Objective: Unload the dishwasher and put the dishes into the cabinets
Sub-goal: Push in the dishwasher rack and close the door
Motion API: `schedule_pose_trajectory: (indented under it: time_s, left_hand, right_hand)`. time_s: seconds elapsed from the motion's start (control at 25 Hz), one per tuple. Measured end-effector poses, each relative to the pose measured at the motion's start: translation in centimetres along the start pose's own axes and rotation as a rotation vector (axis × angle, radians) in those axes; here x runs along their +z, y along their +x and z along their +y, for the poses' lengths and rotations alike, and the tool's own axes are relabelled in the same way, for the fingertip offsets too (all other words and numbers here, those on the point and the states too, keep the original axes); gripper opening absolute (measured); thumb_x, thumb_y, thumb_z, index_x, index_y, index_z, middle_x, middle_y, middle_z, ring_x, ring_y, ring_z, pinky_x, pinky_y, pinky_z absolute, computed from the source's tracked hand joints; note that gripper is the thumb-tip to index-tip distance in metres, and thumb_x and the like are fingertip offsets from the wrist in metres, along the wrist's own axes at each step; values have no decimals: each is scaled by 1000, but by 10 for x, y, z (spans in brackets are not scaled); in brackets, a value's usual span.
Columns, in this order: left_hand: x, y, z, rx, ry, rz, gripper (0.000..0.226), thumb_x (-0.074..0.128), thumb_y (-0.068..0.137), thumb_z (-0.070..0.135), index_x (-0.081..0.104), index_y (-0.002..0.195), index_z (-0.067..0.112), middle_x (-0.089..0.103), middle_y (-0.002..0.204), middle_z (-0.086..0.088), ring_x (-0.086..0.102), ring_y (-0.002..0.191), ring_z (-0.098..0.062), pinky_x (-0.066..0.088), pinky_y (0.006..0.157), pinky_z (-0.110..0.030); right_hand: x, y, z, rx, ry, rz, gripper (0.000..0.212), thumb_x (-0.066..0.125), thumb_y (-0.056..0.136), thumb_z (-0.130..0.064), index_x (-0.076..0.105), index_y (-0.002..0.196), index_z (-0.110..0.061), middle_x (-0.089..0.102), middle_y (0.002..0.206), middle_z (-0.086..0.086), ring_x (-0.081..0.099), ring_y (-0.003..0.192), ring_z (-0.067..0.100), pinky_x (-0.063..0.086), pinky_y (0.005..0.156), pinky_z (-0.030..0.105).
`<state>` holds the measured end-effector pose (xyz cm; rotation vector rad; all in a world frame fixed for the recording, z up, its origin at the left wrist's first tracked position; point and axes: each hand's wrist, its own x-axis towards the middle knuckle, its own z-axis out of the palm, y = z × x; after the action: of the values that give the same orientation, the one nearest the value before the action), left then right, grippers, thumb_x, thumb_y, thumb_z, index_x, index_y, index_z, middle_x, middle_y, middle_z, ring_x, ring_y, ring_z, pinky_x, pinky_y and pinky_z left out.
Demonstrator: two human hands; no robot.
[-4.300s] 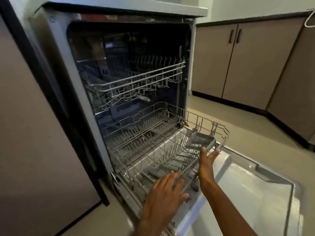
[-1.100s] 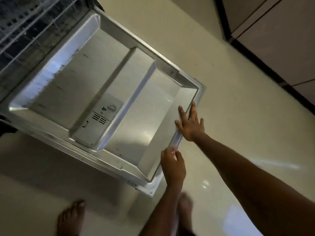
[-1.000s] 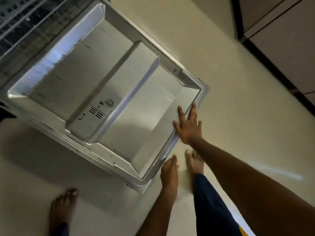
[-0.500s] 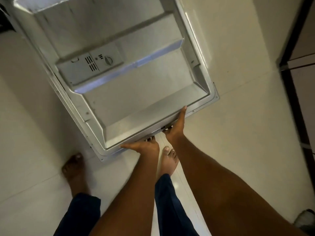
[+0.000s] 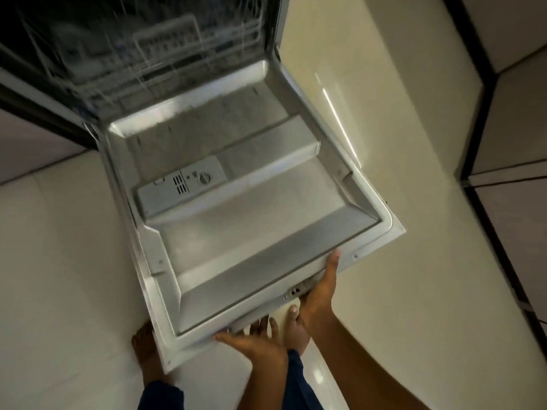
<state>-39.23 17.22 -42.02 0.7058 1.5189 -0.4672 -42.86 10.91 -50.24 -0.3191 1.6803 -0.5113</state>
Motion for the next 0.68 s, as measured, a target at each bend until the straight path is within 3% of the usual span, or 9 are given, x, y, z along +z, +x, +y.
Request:
schedule_pose_trajectory:
  time_s: [0.04,0.08,0.12,0.16,0.2,0.32,0.4,0.56,0.68]
  left_hand:
    - [18,-37,1,128,111,4,106,79,21,91,53,92,16,58,115,-16,59,106,-29,43,93,-36]
    - [24,-60,0,220,217,-48,80,68,55,90,51,83,17,62,115,-21,61,103,-29,41,96,-37]
    - [29,-65,3,390,319,25,47,52,94,61,53,77,16,66,116,-30,65,92,-26,40,93,-35]
    - [32,-74,6,405,337,56,49,28,108,34,58,73,15,68,107,-37,66,76,-18,41,86,-31]
    - [30,-75,10,453,398,161,58,18,108,23,64,76,10,70,98,-38,66,66,-13,43,81,-28]
    - [44,-108,22,594,303,284,80,38,93,81,61,129,14,69,123,-14,71,97,-27,57,85,-37]
    - [51,-121,34,717,229,295,77,52,93,74,51,141,14,63,126,-5,65,112,-22,53,92,-32]
    - [107,-153,64,853,162,223,93,60,102,47,7,161,-3,26,160,-23,35,148,-31,37,107,-22]
    - [125,-176,72,948,295,141,107,53,104,51,-22,157,-4,-15,169,-27,-4,160,-36,20,126,-37]
  right_hand:
    - [4,-16,-12,-39,-14,26,96,71,67,-90,56,135,-24,75,121,6,72,113,28,57,102,53]
    - [9,-31,-29,-87,-58,64,93,68,71,-88,52,135,-23,72,121,4,71,112,25,56,102,49]
    - [15,-43,-45,-176,-120,109,90,65,75,-84,49,137,-21,69,121,1,68,111,22,55,101,45]
    - [21,-54,-61,-293,-163,151,87,64,79,-80,45,140,-21,65,123,-1,66,113,20,54,100,40]
    - [27,-65,-77,-420,-196,175,87,66,81,-77,41,144,-23,60,128,-1,63,118,19,53,103,40]
    - [45,-103,-126,-658,-359,124,103,71,88,-65,11,164,-33,27,162,4,43,141,22,41,116,40]
    - [60,-120,-151,-750,-541,127,117,63,87,-75,-6,166,-24,5,172,9,26,156,30,32,125,46]
    - [88,-151,-181,-1009,-887,132,111,44,91,-85,5,168,-15,-12,171,27,-11,159,47,11,128,65]
    - [101,-169,-217,-1358,-1086,64,97,52,96,-73,18,167,-16,-4,170,33,-9,157,53,5,126,68]
